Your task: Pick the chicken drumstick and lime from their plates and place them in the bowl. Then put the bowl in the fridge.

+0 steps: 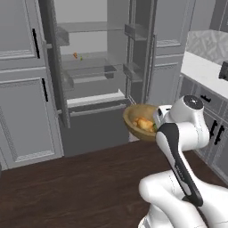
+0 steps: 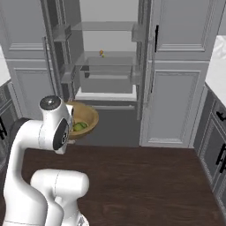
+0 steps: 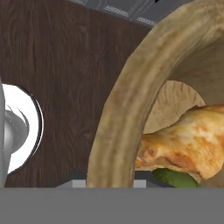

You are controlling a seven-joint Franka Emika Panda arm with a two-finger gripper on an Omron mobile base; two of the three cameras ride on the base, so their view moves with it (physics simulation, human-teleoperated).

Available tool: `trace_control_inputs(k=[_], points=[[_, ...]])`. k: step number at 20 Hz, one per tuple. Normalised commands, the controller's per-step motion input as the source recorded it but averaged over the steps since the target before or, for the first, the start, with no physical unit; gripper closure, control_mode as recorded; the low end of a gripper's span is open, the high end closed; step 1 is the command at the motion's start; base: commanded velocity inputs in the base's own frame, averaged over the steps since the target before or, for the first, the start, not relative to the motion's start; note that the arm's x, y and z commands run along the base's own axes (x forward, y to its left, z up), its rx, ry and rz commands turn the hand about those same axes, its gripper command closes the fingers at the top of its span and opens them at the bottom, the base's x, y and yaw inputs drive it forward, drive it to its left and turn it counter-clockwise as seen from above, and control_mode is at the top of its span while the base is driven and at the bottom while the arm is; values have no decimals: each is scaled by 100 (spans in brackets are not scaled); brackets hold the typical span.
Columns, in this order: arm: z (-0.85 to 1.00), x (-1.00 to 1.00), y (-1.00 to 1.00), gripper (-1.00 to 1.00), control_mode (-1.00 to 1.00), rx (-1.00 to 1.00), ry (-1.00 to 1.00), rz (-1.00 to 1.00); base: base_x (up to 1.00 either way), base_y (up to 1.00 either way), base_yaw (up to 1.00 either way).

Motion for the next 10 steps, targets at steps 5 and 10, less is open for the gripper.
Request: trace_control_inputs(k=[5, 10], points=[[0, 0, 0, 100, 100, 0, 0, 0, 80, -11, 1], [0, 0, 0, 100, 100, 0, 0, 0, 83, -32, 10]])
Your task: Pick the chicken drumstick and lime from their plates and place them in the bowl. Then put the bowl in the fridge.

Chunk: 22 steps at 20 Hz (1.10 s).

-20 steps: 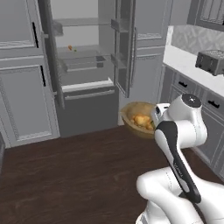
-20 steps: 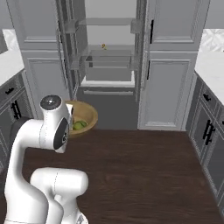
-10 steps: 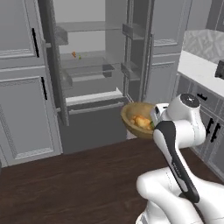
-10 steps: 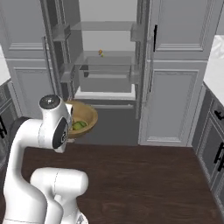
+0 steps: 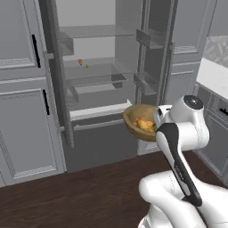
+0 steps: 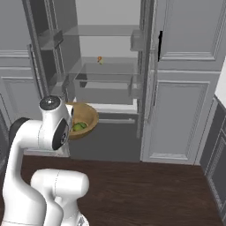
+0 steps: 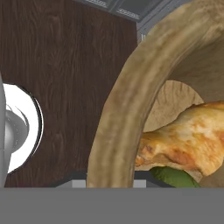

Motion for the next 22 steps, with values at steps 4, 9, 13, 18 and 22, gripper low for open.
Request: trace_control_inputs(k=[4, 9, 13, 18, 22], points=[[0, 0, 0, 100, 100, 0, 0, 0, 85, -57, 14], [0, 0, 0, 100, 100, 0, 0, 0, 80, -11, 6], [0, 0, 0, 100, 100, 0, 0, 0, 67, 21, 0], [0, 0, 0, 100, 100, 0, 0, 0, 61, 36, 0], [0, 0, 0, 100, 100, 0, 0, 0, 47, 49, -3]])
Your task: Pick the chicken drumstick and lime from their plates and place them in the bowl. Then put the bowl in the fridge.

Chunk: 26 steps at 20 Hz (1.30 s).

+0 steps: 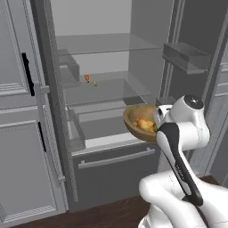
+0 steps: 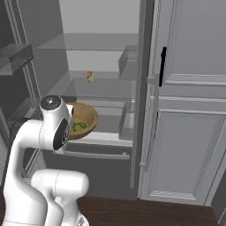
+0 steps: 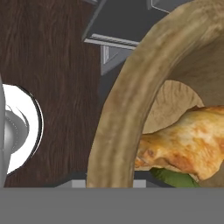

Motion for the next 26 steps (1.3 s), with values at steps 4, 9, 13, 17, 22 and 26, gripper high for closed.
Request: trace_control_inputs(k=[4, 9, 13, 17, 22, 26], points=[[0, 0, 0, 100, 100, 0, 0, 0, 49, 6, 0], [0, 0, 0, 100, 100, 0, 0, 0, 68, 4, 0], [0, 0, 0, 100, 100, 0, 0, 0, 65, 9, 0], [0, 0, 0, 100, 100, 0, 0, 0, 61, 3, 0], [0, 0, 0, 100, 100, 0, 0, 0, 63, 4, 0], [0, 0, 0, 100, 100, 0, 0, 0, 58, 3, 0]])
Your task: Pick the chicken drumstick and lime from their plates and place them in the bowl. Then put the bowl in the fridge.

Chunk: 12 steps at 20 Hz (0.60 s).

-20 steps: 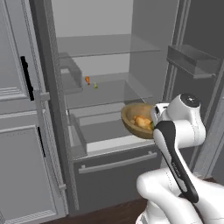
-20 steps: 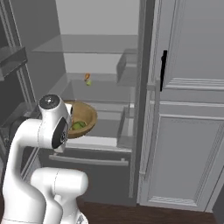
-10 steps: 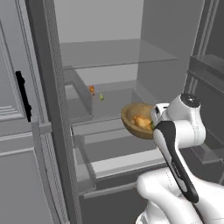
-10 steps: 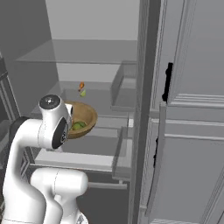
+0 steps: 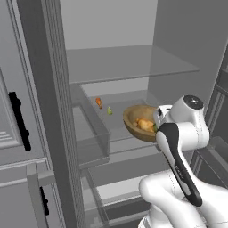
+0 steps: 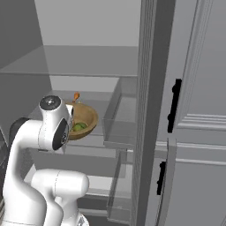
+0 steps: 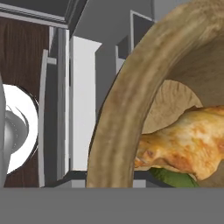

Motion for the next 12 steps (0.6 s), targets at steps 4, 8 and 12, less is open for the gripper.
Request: trace_control_inputs(k=[4, 8, 12], points=[[0, 0, 0, 100, 100, 0, 0, 0, 47, 0, 0], [-7, 47, 0, 100, -100, 0, -3, 0, 0, 0, 0], [-18, 54, 3, 100, -100, 0, -10, 0, 0, 0, 0]])
